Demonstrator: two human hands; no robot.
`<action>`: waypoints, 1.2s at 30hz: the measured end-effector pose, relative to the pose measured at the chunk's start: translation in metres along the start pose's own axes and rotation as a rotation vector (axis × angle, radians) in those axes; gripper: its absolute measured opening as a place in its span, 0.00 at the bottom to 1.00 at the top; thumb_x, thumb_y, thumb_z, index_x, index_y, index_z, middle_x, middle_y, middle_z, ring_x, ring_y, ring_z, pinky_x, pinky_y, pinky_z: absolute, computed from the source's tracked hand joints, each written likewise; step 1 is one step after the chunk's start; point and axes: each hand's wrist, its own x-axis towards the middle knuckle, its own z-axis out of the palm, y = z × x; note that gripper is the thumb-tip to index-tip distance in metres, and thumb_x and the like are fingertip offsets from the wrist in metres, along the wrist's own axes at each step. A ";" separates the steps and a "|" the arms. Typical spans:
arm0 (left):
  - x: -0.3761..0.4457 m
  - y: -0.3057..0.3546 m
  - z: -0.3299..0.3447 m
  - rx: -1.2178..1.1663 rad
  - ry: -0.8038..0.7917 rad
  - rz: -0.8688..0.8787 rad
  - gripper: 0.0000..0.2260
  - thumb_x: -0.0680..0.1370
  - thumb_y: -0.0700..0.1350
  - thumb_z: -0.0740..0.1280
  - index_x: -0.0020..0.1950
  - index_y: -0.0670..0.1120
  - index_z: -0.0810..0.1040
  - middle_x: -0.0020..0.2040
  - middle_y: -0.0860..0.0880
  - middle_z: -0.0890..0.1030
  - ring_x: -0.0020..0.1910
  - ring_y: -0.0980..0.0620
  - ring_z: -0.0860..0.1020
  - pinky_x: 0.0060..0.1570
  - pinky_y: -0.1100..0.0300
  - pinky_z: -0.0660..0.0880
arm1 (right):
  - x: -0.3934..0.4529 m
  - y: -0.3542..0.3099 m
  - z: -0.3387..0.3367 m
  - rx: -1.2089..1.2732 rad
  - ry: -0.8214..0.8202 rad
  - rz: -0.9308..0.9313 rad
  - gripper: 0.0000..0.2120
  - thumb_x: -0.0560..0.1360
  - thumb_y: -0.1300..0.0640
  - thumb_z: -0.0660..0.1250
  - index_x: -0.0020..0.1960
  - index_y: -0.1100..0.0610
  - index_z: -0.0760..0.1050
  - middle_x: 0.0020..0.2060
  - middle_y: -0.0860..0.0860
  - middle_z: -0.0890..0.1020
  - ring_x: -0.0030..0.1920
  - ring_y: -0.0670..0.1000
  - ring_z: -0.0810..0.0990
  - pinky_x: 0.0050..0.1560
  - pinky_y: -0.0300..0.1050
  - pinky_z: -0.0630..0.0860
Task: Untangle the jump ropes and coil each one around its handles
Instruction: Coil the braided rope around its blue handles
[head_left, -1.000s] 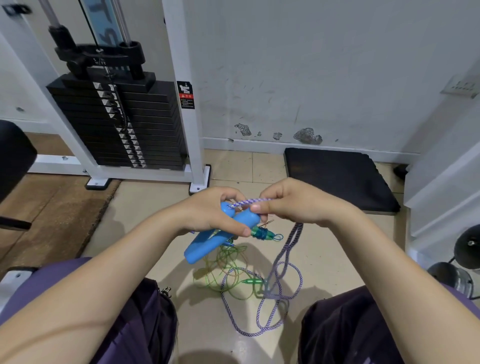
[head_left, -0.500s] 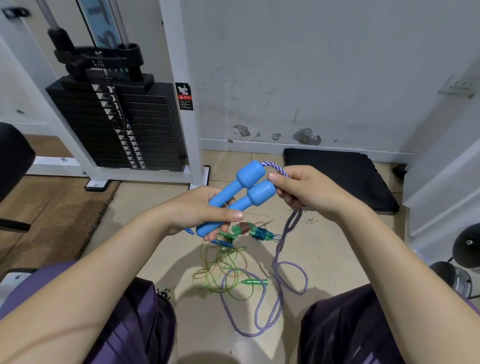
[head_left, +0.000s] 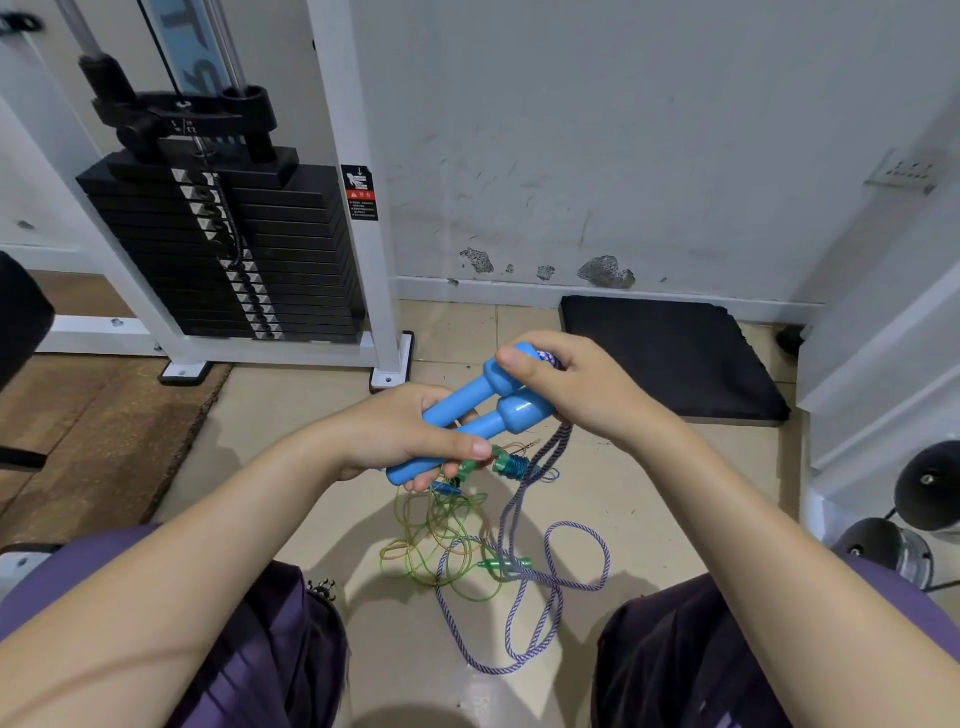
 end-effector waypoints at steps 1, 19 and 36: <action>0.000 0.000 0.000 -0.005 0.005 0.002 0.09 0.74 0.45 0.75 0.43 0.46 0.75 0.34 0.44 0.78 0.24 0.50 0.72 0.29 0.59 0.70 | 0.000 0.000 0.001 0.017 -0.004 0.016 0.16 0.77 0.44 0.65 0.44 0.57 0.79 0.28 0.46 0.71 0.26 0.46 0.69 0.26 0.36 0.67; 0.000 -0.007 -0.006 -0.081 -0.159 -0.004 0.12 0.77 0.52 0.66 0.42 0.43 0.76 0.32 0.43 0.78 0.24 0.49 0.76 0.22 0.63 0.69 | 0.000 0.001 -0.013 0.111 0.015 0.185 0.25 0.79 0.37 0.57 0.43 0.59 0.76 0.24 0.49 0.69 0.22 0.48 0.62 0.24 0.38 0.59; 0.016 -0.013 -0.022 -0.058 0.389 -0.101 0.08 0.78 0.47 0.71 0.46 0.46 0.74 0.30 0.48 0.73 0.23 0.53 0.66 0.22 0.66 0.60 | 0.007 0.021 0.005 -0.310 -0.137 0.073 0.07 0.70 0.53 0.76 0.43 0.46 0.78 0.40 0.48 0.80 0.38 0.47 0.75 0.47 0.47 0.75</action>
